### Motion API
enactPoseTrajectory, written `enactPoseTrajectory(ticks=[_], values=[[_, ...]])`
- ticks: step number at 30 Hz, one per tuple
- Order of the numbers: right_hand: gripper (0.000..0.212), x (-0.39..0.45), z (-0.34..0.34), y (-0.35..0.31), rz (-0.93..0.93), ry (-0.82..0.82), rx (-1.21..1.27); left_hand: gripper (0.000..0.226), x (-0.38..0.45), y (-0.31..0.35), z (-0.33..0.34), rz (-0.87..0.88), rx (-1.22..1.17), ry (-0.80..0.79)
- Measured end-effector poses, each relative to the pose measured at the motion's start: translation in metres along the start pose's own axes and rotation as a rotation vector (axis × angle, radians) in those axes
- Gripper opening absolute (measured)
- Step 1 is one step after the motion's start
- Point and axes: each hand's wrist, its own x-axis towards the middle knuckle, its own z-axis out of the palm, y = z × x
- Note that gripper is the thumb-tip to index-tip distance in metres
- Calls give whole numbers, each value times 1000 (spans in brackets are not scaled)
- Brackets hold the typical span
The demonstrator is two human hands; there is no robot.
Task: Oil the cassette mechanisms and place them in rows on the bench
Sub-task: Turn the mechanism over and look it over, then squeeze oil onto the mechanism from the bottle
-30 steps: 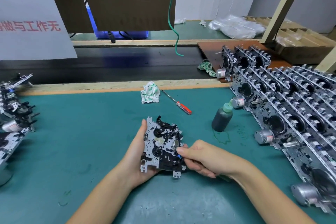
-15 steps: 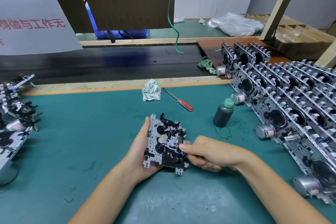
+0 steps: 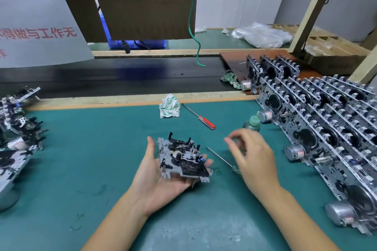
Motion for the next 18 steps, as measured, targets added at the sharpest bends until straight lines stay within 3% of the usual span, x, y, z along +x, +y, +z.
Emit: enactPoseTrajectory(ticks=[2,3,5,7,8,14,18], values=[[28,6,-2,3,101,276,105,98,2,-2,-3,-13,41,-25],[42,9,-1,7,179,306,169,94,2,-3,-5,-26,66,-45],[60,16,2,17,397,126,270,84,4,-5,-6,-48,128,-80],[50,21,5,26,545,-94,298,76,5,-6,-6,-59,200,-108],[41,22,5,28,546,-125,289,74,5,-7,-5,-64,222,-126],[16,18,-8,20,446,-43,617,72,7,-6,-8,-96,234,-208],[25,15,-14,10,627,-53,1211,72,9,-5,-9,-121,213,-233]])
